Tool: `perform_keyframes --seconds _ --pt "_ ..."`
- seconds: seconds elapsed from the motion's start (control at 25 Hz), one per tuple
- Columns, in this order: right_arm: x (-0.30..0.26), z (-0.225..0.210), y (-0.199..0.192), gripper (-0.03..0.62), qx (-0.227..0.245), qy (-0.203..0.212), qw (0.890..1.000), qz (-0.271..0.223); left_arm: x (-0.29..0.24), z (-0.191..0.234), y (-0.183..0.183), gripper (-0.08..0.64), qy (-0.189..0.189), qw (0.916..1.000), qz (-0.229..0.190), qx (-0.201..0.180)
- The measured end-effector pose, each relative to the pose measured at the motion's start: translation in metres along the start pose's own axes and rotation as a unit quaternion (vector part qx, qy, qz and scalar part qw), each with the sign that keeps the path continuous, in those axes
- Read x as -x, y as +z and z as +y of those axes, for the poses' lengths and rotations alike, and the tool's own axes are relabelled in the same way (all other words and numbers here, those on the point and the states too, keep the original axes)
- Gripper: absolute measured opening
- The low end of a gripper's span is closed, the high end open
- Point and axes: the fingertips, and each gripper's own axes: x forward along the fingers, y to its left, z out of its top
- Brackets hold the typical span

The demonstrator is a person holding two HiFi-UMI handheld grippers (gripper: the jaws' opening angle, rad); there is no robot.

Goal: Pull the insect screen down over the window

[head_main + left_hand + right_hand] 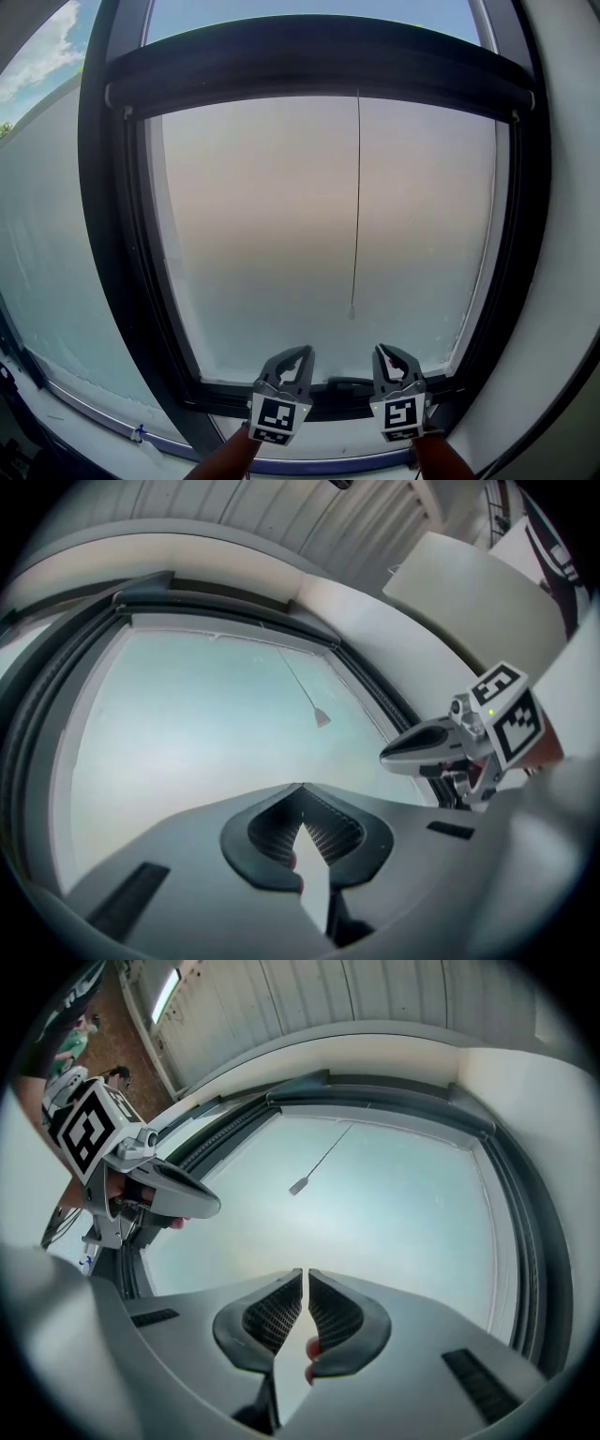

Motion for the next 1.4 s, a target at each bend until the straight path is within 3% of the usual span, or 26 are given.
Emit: perform_keyframes --seconds 0.12,0.2,0.32,0.48,0.56,0.64,0.8,0.88,1.0,1.16,1.28,1.4 --pt "-0.013 -0.028 0.038 0.025 0.058 0.000 0.998 -0.021 -0.018 0.017 0.024 0.003 -0.008 0.9968 0.001 -0.079" --pt "-0.021 -0.044 0.063 0.060 0.101 -0.002 0.994 -0.032 -0.029 0.032 0.044 0.005 -0.005 0.9903 0.005 -0.139" --pt "-0.030 -0.068 0.099 0.118 0.171 -0.014 0.984 -0.048 -0.042 0.054 0.082 0.047 0.014 0.9719 0.011 -0.235" --pt "-0.044 -0.094 0.141 0.171 0.263 -0.032 0.962 -0.061 -0.054 0.082 0.138 0.108 0.039 0.9473 0.004 -0.318" --pt "-0.054 -0.107 0.159 0.217 0.310 -0.039 0.948 -0.056 -0.060 0.095 0.164 0.158 0.057 0.9265 0.009 -0.372" --pt "-0.065 -0.121 0.173 0.254 0.350 -0.044 0.935 -0.041 -0.068 0.109 0.184 0.248 0.074 0.9003 0.029 -0.428" --pt "-0.082 -0.157 0.195 0.295 0.408 -0.061 0.911 0.001 -0.082 0.138 0.219 0.317 0.116 0.8470 0.067 -0.515" --pt "-0.089 -0.174 0.207 0.302 0.428 -0.075 0.901 0.012 -0.086 0.150 0.239 0.328 0.140 0.8304 0.075 -0.534" --pt "-0.098 -0.187 0.229 0.302 0.457 -0.091 0.885 0.013 -0.093 0.166 0.262 0.328 0.161 0.8161 0.089 -0.548" --pt "-0.115 -0.192 0.261 0.302 0.497 -0.111 0.860 0.006 -0.107 0.186 0.290 0.328 0.189 0.8021 0.095 -0.558" --pt "-0.127 -0.199 0.286 0.302 0.501 -0.127 0.856 -0.004 -0.115 0.198 0.309 0.328 0.209 0.7969 0.094 -0.559" --pt "-0.133 -0.210 0.306 0.304 0.509 -0.146 0.848 -0.011 -0.124 0.203 0.323 0.328 0.221 0.7858 0.091 -0.570"
